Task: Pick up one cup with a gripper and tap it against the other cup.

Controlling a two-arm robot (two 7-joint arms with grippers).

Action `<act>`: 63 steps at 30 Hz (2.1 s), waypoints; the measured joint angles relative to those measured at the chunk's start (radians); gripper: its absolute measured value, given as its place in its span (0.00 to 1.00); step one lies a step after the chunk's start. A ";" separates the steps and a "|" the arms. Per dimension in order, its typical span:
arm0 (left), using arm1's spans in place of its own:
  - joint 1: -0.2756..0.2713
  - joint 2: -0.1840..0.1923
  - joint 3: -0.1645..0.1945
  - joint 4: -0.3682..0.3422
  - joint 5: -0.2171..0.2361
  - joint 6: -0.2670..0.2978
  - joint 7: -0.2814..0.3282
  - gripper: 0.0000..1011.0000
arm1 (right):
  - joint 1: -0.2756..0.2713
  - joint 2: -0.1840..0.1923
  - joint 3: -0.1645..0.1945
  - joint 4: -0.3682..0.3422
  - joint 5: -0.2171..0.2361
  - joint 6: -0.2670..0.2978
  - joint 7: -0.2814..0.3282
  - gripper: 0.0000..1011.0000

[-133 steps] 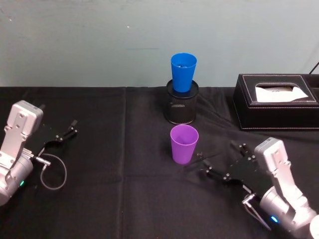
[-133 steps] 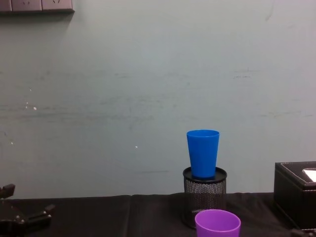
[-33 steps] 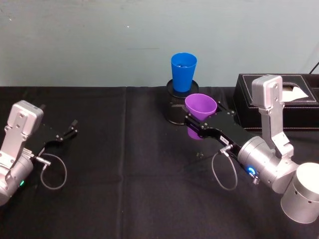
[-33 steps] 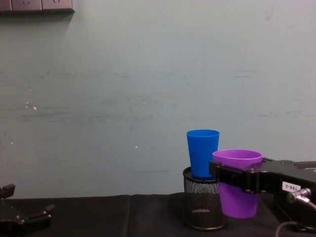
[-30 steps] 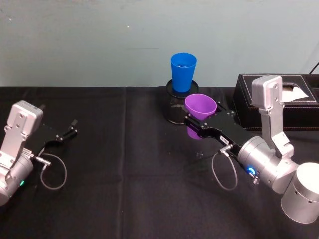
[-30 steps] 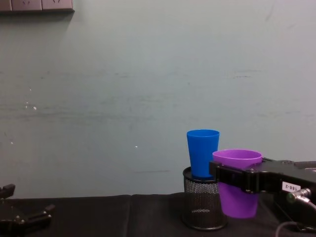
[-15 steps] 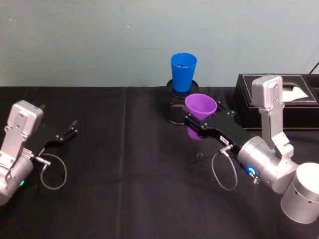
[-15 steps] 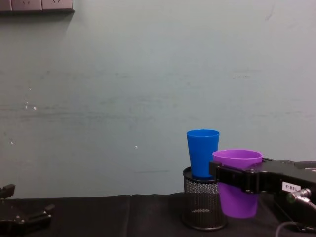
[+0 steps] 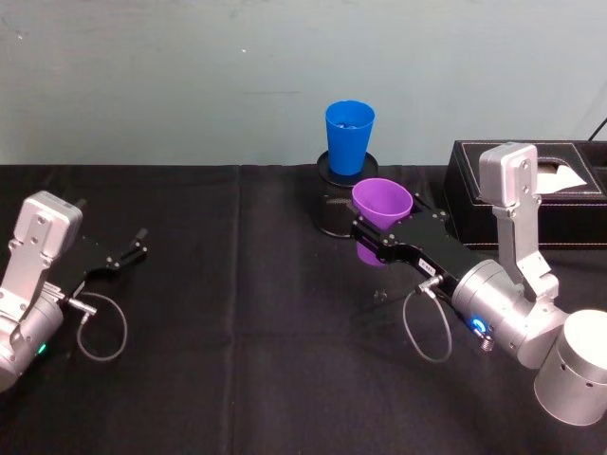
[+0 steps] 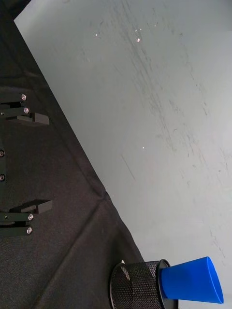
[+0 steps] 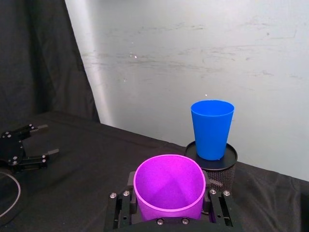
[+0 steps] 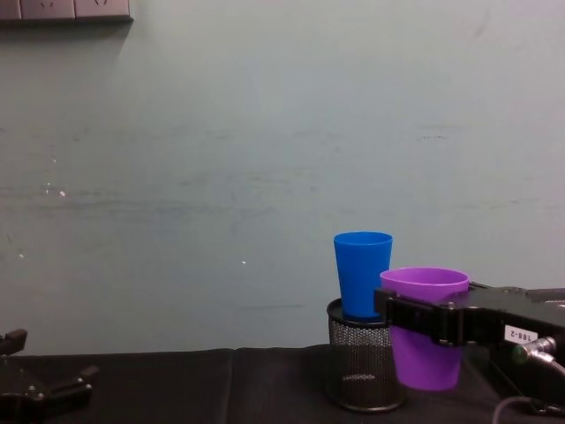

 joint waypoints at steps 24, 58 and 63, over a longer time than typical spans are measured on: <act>0.000 0.000 0.000 0.000 0.000 0.000 0.000 0.99 | 0.000 0.000 0.000 0.000 0.000 0.000 0.000 0.72; 0.000 0.000 0.000 0.000 0.000 0.000 0.000 0.99 | 0.000 0.000 0.000 0.000 0.000 0.000 0.000 0.72; 0.000 0.000 0.000 0.000 0.000 0.000 0.000 0.99 | 0.000 0.000 0.000 0.000 0.000 0.000 0.000 0.72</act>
